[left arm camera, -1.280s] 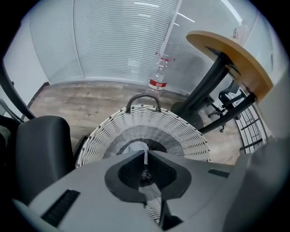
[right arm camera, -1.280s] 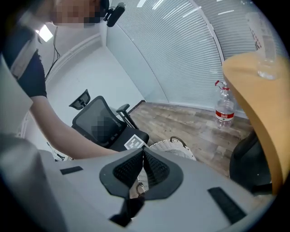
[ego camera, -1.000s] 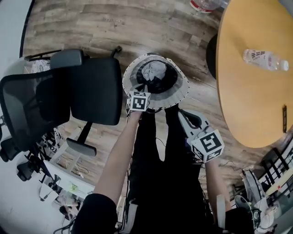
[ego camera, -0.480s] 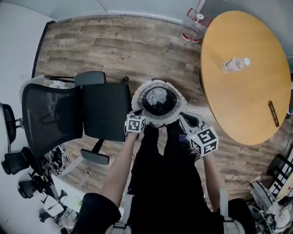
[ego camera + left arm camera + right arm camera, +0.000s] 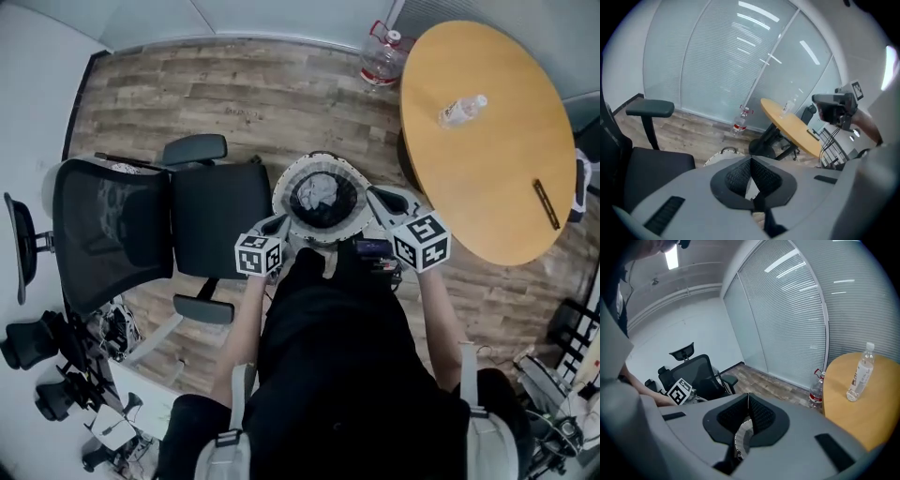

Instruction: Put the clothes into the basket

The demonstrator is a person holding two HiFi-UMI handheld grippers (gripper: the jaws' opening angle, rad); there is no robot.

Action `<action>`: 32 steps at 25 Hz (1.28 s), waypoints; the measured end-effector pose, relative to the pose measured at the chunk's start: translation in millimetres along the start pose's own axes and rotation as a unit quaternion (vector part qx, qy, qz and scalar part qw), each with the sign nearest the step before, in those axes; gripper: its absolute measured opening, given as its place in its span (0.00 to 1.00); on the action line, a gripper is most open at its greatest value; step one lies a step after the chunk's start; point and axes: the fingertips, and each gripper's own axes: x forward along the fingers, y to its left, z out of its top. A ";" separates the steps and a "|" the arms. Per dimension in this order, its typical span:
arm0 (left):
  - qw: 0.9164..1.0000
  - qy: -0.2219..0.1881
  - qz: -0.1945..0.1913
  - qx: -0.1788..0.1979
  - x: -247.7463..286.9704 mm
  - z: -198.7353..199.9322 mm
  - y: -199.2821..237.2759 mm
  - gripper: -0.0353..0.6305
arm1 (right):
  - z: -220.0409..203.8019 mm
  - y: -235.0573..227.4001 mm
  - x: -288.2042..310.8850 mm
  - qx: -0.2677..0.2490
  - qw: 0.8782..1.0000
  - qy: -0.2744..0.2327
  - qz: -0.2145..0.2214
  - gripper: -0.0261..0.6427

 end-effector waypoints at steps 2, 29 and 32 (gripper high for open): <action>0.999 -0.038 -0.026 -0.005 -20.9 22.0 -10.2 0.07 | 9.6 8.5 -1.1 -0.005 1.000 -0.005 -0.002 0.07; 0.962 -0.217 -0.154 0.064 -161.9 121.4 -89.0 0.07 | 77.3 109.0 -31.8 -0.022 0.989 -0.121 0.080 0.06; 0.962 -0.223 -0.149 0.058 -164.5 119.5 -86.1 0.07 | 77.7 111.2 -32.5 -0.031 0.989 -0.120 0.082 0.06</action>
